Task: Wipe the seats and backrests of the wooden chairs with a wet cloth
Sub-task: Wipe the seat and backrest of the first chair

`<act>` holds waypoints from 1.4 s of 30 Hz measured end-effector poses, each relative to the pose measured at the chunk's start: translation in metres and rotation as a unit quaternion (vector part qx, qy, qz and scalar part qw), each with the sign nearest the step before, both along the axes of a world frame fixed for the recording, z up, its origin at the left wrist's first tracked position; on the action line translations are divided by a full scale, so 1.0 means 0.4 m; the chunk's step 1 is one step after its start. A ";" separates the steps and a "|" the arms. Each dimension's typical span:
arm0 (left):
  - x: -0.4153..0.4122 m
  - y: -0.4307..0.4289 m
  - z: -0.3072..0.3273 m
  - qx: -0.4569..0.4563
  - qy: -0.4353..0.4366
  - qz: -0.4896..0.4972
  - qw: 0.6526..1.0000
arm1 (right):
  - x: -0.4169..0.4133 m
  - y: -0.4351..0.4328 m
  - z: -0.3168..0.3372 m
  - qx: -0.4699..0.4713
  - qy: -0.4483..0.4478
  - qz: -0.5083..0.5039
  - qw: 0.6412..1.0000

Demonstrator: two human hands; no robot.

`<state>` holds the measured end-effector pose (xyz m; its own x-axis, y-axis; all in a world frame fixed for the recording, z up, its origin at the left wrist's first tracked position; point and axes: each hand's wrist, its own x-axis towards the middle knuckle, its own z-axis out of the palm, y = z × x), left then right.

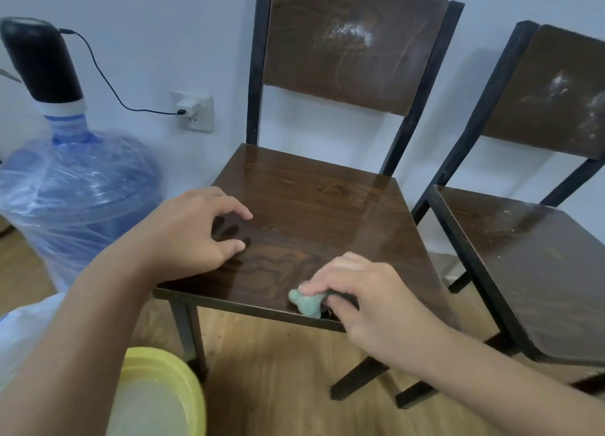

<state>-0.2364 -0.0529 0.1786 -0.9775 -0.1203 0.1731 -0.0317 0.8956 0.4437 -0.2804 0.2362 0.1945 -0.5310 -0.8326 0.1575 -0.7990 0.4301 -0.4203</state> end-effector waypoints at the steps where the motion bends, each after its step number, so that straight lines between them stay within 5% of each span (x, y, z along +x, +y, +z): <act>1: 0.004 -0.006 -0.001 0.005 0.008 0.005 1.000 | 0.025 0.009 0.005 0.007 -0.014 0.032 0.999; 13: -0.006 -0.016 -0.005 0.037 0.020 0.005 0.999 | 0.058 -0.010 0.005 0.001 0.013 0.114 0.993; 21: 0.037 -0.042 -0.007 0.032 -0.001 0.026 0.999 | -0.313 -0.221 0.047 -0.051 0.016 -0.169 0.984; 29: 0.053 -0.051 0.005 0.033 -0.031 0.036 0.998 | -0.084 -0.178 -0.008 0.008 0.031 0.007 0.999; 35: -0.056 -0.067 0.108 0.004 -0.094 -0.004 0.996 | -0.073 -0.011 0.082 0.109 -0.075 0.083 0.988; 39: -0.198 -0.078 0.281 -0.095 -0.123 -0.046 0.987 | -0.266 0.006 0.172 0.077 -0.013 -0.047 0.996; 42: -0.320 -0.116 0.384 -0.037 -0.045 0.009 0.998 | -0.462 -0.056 0.271 -0.012 0.115 -0.161 0.980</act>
